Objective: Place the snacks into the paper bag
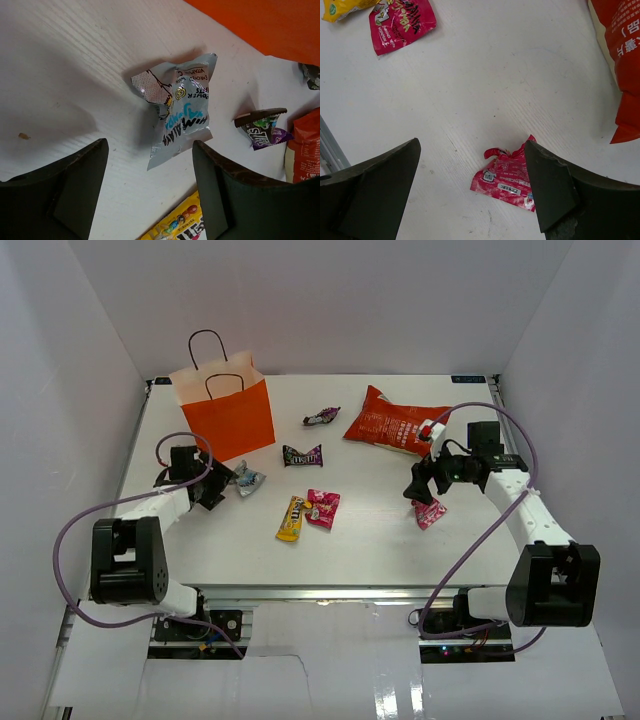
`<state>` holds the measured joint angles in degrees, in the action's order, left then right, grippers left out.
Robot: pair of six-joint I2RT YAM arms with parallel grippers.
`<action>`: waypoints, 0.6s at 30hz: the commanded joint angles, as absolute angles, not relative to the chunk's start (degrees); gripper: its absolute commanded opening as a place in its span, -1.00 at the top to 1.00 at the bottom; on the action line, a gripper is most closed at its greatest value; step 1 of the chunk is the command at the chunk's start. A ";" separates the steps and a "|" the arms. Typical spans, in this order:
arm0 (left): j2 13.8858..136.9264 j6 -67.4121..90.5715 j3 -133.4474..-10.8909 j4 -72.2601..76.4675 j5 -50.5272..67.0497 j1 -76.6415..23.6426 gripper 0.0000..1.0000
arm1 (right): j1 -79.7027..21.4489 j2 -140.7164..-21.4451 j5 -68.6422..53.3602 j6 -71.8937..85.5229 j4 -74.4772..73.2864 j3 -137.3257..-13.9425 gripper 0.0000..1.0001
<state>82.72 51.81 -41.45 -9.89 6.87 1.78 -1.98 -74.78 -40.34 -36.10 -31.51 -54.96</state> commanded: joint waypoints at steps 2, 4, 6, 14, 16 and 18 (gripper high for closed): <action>84.28 54.40 -41.92 -4.58 6.94 0.97 -0.53 | -1.76 -76.02 -42.54 -36.91 -30.06 -57.30 -0.80; 85.95 55.19 -42.10 -3.43 5.81 0.97 -0.48 | -1.76 -76.29 -42.54 -36.83 -30.15 -57.30 -0.80; 87.79 56.25 -42.28 -2.29 4.75 -1.05 -0.42 | -1.58 -76.29 -42.45 -36.74 -30.06 -57.04 -0.80; 93.16 56.69 -42.98 -1.05 3.87 -1.58 -0.17 | -1.41 -75.15 -41.84 -36.56 -30.23 -56.08 -0.80; 93.43 56.43 -42.45 -0.88 3.34 -1.49 -0.10 | -1.49 -75.15 -41.57 -36.39 -30.23 -55.99 -0.80; 93.25 55.73 -41.58 -0.79 3.43 -1.58 0.17 | -1.41 -75.06 -41.48 -36.12 -30.23 -55.99 -0.80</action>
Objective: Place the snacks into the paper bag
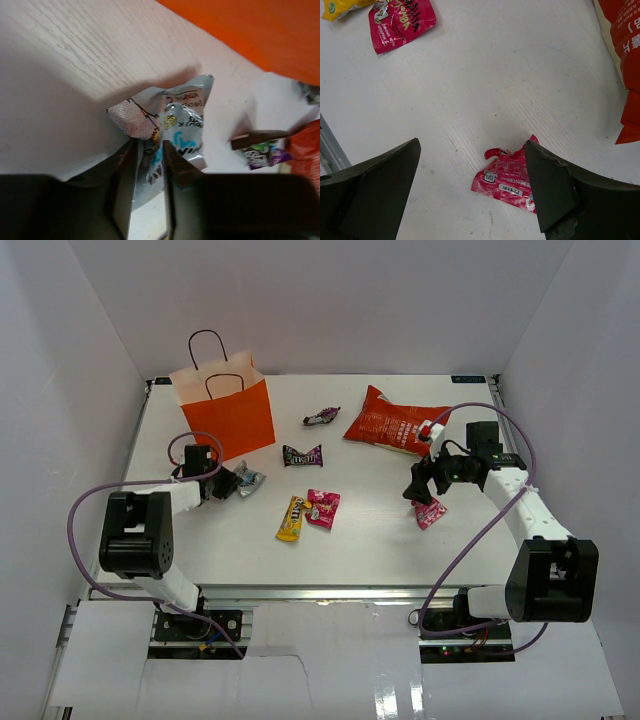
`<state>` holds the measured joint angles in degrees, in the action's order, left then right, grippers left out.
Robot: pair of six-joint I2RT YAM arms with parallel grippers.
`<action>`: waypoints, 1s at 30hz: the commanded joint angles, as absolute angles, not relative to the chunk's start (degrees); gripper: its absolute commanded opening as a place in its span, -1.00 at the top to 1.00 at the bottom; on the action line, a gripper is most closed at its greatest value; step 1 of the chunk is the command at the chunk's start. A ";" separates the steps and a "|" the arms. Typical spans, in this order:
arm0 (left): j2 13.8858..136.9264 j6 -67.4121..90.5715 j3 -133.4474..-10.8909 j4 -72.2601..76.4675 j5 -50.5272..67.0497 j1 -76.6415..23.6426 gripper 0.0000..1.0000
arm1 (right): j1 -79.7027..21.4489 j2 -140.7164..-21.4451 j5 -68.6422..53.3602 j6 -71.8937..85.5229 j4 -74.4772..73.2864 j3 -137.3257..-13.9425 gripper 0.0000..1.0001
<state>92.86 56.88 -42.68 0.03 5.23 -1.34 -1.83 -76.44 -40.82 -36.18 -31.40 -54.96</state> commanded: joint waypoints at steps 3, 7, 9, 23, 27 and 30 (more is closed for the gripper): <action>91.50 54.59 -40.35 -0.97 2.99 -1.58 0.64 | -1.32 -74.71 -41.40 -35.77 -30.23 -56.07 -0.80; 85.88 49.77 -36.49 -1.49 2.55 -1.58 0.81 | -1.41 -74.09 -41.66 -35.86 -30.58 -55.37 -0.80; 79.83 46.77 -35.69 -2.72 4.21 -1.58 0.91 | -1.41 -73.92 -42.62 -37.69 -31.28 -55.20 -0.80; 54.30 41.91 -58.43 -15.47 5.36 -3.60 1.00 | -1.32 -75.15 -46.84 -43.77 -33.75 -56.07 -0.81; 61.24 43.16 -70.18 -12.22 4.75 -3.60 1.00 | -1.41 -74.36 -46.67 -44.47 -33.92 -55.81 -0.81; 69.32 40.27 -80.37 -12.83 2.03 -3.52 1.00 | -1.41 -73.48 -46.50 -45.00 -34.19 -55.02 -0.81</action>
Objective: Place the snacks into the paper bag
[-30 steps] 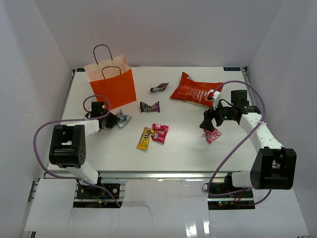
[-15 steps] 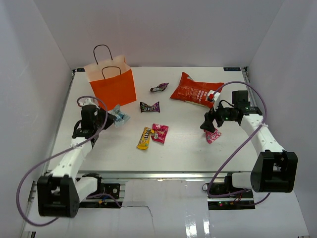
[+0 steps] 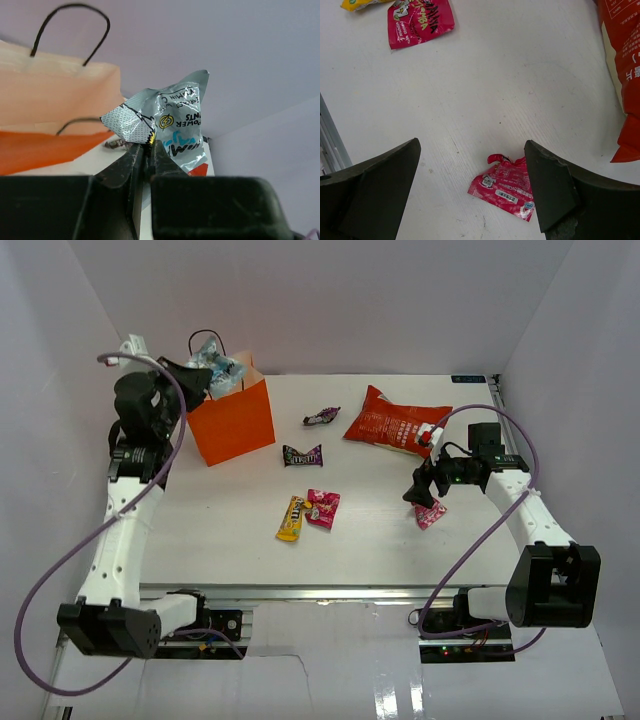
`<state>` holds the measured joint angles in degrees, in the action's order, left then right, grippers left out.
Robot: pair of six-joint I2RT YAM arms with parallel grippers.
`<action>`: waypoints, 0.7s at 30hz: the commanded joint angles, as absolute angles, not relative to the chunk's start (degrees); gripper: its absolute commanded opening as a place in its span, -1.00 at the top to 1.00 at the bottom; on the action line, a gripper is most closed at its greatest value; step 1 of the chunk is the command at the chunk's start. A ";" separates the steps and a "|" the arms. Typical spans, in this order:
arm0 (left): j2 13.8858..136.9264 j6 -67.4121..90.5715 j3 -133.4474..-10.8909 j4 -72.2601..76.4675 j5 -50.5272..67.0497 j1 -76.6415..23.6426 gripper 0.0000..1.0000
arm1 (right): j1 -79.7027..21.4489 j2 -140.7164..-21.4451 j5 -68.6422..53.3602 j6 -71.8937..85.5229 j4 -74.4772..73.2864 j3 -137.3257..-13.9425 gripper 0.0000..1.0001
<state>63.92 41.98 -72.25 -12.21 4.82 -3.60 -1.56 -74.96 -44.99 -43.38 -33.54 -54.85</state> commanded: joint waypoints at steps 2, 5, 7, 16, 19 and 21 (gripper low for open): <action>76.24 39.20 -85.93 -15.99 -1.74 -3.43 1.00 | -1.41 -73.04 -46.32 -45.09 -34.19 -54.58 -0.81; 82.85 37.71 -92.71 -16.52 -3.42 -2.81 1.00 | -1.32 -72.42 -45.97 -45.00 -34.19 -53.97 -0.80; 85.07 37.79 -95.69 -16.09 -3.69 -2.20 1.00 | -1.41 -72.25 -45.88 -45.09 -34.19 -53.62 -0.81; 86.14 37.62 -92.03 -16.18 -4.13 -1.67 0.53 | -1.41 -72.51 -46.05 -46.22 -34.45 -53.26 -0.80; 85.26 37.18 -90.00 -16.00 -3.61 -0.79 -0.09 | -1.41 -73.65 -47.37 -46.67 -35.94 -53.96 -0.81; 84.99 36.57 -90.44 -16.26 -3.17 -0.35 -0.26 | -1.49 -75.23 -47.46 -46.58 -37.61 -55.19 -0.80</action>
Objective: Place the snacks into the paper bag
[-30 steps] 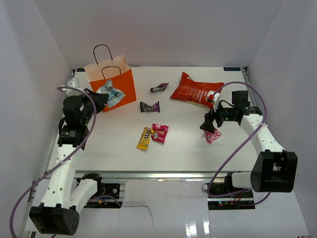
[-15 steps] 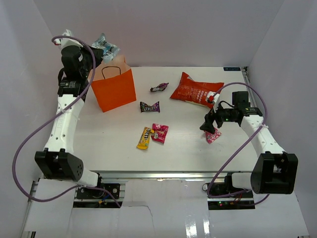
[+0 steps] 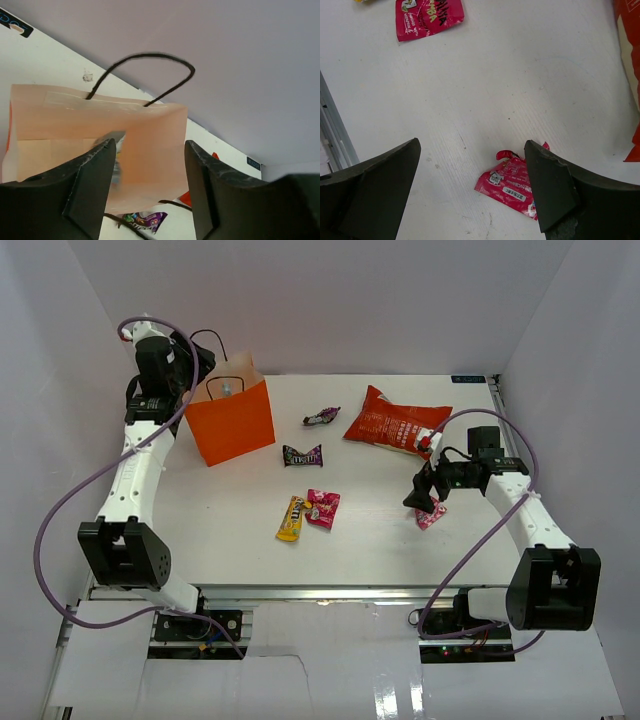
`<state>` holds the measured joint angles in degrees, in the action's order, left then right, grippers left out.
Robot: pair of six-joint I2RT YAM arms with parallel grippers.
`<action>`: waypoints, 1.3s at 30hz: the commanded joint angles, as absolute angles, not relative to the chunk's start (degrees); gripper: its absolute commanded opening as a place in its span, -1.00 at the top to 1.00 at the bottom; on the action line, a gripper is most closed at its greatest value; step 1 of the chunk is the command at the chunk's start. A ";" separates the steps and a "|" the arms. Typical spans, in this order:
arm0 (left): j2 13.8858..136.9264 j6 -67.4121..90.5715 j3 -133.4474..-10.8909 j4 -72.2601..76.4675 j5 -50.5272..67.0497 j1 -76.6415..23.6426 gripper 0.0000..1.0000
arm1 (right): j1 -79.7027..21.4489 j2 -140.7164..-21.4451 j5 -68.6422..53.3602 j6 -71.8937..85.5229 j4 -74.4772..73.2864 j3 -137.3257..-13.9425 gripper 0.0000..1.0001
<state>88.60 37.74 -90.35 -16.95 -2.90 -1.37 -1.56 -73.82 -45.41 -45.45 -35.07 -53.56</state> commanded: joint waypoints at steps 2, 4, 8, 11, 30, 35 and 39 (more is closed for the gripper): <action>84.82 36.48 -91.84 -17.75 -2.38 -0.26 -0.43 | -1.67 -76.81 -46.50 -43.53 -38.05 -55.89 -0.82; 83.94 34.99 -94.47 -18.28 -1.59 -0.18 -0.54 | -2.02 -77.43 -42.83 -39.13 -36.04 -55.64 -0.91; 80.61 30.60 -97.73 -18.89 -0.09 -0.26 -0.64 | -7.45 -76.82 -25.79 -25.60 -29.11 -52.30 -0.91; 74.83 29.09 -94.94 -19.42 4.72 -0.26 -0.64 | -11.67 -76.20 -12.77 -17.59 -24.44 -48.35 -0.92; 51.06 51.67 -43.69 -5.47 26.13 -15.62 -0.63 | -14.15 -83.67 1.14 -10.29 -16.70 -45.53 -0.48; 58.95 55.01 -40.79 -0.44 20.22 -27.94 -0.64 | -14.15 -82.27 2.02 -9.84 -15.38 -43.25 0.04; 65.03 58.35 -39.38 7.64 19.60 -31.81 -0.64 | -14.15 -79.37 0.53 -12.56 -14.15 -40.96 0.22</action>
